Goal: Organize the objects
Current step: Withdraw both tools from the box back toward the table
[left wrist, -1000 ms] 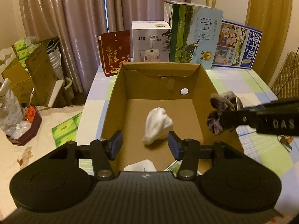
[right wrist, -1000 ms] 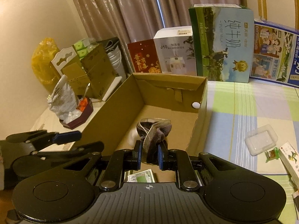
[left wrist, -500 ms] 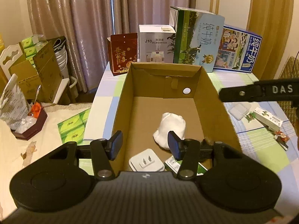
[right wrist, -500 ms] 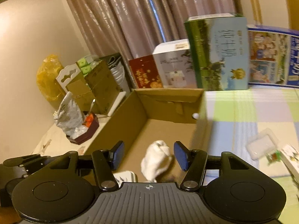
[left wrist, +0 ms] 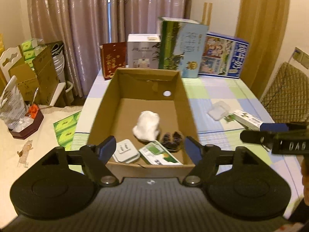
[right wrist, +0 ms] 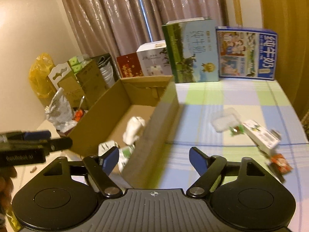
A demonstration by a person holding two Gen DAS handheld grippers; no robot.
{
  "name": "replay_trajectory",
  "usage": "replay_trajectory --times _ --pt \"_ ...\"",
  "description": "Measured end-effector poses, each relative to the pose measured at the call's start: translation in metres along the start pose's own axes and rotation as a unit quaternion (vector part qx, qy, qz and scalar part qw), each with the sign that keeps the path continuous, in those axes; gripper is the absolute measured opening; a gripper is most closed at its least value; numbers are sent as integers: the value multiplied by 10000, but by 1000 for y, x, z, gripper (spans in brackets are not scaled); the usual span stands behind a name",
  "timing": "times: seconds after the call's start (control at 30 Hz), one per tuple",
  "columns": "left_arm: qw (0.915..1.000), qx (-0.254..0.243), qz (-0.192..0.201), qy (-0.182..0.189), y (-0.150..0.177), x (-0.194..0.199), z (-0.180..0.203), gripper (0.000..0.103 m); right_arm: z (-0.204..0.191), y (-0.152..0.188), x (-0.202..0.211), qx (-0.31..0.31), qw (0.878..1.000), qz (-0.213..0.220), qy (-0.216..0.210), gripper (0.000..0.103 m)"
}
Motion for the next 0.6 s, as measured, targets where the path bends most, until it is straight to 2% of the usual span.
replay_trajectory --times 0.43,0.6 --pt "9995 -115 116 284 25 35 74 101 59 56 76 -290 9976 154 612 96" --pt "9987 -227 131 429 33 37 105 102 87 78 96 -453 9943 206 945 97"
Point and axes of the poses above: each gripper's, at about its wrist camera, not at the fingertips, and x roughly against the way its jaws point, z to its right, y to its underside, the point moved 1 cm from there along -x, roughly the way its jaws point, and after that the axes turned 9 degrees about -z, right-handed, at the moved point
